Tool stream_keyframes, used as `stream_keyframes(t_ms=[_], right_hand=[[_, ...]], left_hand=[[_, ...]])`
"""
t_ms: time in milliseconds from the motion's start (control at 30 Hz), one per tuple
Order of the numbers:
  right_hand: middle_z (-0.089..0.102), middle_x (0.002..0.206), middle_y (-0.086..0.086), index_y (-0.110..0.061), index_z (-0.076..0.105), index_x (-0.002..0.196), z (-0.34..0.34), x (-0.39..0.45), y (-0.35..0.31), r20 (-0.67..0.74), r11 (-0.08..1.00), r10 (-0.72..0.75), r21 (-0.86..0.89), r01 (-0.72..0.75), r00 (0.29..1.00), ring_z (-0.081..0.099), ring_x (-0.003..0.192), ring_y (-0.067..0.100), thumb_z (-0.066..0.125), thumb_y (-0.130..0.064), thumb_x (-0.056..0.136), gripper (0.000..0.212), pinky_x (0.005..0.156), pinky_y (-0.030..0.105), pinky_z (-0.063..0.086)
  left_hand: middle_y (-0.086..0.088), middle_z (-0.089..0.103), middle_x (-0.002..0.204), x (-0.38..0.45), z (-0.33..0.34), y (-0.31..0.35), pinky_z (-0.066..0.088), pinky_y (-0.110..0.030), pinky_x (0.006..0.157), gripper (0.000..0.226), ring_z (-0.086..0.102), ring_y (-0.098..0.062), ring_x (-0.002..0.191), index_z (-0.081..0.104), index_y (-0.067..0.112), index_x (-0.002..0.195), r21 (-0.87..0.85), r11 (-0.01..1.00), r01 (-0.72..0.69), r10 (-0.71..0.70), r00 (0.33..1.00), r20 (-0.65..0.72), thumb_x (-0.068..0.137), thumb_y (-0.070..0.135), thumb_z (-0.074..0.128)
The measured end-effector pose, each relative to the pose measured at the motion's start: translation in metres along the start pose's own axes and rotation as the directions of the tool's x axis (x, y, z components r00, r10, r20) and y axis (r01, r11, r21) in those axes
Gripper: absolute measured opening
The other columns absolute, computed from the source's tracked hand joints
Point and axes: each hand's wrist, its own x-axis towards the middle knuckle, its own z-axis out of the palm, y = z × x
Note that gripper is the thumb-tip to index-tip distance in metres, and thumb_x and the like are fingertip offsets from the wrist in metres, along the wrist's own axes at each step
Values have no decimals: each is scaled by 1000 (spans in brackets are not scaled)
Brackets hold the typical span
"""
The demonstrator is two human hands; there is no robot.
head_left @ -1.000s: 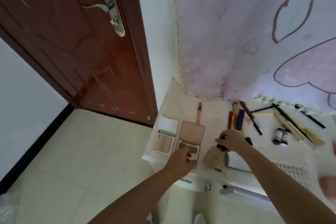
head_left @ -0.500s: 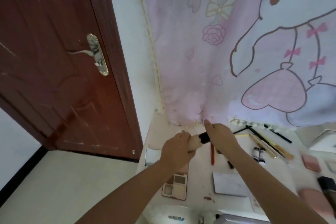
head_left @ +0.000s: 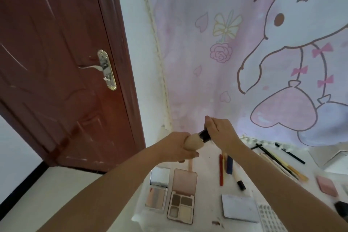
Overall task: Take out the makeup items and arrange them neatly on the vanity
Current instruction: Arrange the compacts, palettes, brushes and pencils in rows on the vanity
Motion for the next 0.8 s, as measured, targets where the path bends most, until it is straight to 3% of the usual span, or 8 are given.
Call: stream_keyframes(t_ms=[100,200,300,433,533,600,700,800], right_hand=[[45,58,9,-5,48,67,-10,2,4,21,992,-102,71,100,995,39,53,21,30,-37,88,42,52,27,33],[49,47,-6,-13,48,63,-20,4,10,121,991,26,130,-42,992,44,40,5,41,-31,95,38,46,11,36],[47,43,-8,-16,48,62,-23,1,11,213,995,56,65,-72,975,40,34,3,40,-36,95,40,41,6,34],[61,69,1,-30,53,76,-23,-5,16,181,983,-61,181,28,982,57,62,16,50,-19,92,19,65,19,46],[65,90,-9,-33,57,87,-26,-5,18,163,948,-138,308,83,977,62,85,2,59,-2,84,32,87,19,45],[64,93,-12,-34,56,91,-27,0,15,182,935,-133,350,62,974,63,88,3,57,-4,86,30,90,21,45],[65,75,-5,-28,55,87,-28,8,3,254,934,-30,353,-64,967,63,66,13,44,-24,95,14,70,21,53],[57,55,-7,-25,51,76,-27,16,0,269,992,-42,129,7,962,50,47,8,39,-29,97,24,55,14,44]], left_hand=[[6,56,82,-6,-7,9,52,-26,68,29,59,-12,66,47,18,103,16,1000,-27,27,1000,-13,82,28,66],[0,57,97,-13,-17,16,42,-24,66,32,52,-14,79,46,17,105,318,947,-55,89,992,-93,85,36,62],[0,55,103,-16,-17,11,39,-25,72,35,48,-13,84,47,15,108,443,894,-68,141,981,-133,85,39,59],[3,48,98,-18,-17,5,39,-23,68,36,48,-13,81,45,14,108,386,919,-84,151,978,-145,85,38,61],[-1,49,105,-20,-24,5,41,-24,69,39,50,-14,83,43,12,109,353,933,-70,134,978,-158,85,37,61],[-1,48,105,-18,-28,6,39,-23,70,38,48,-14,84,43,13,109,380,923,-66,138,976,-166,86,36,61],[0,46,103,-15,-34,9,37,-23,70,36,46,-14,85,44,12,109,421,904,-75,168,967,-190,86,35,61],[-3,49,109,-14,-37,9,36,-23,71,37,44,-14,85,44,10,110,460,884,-88,201,958,-203,87,35,59]])
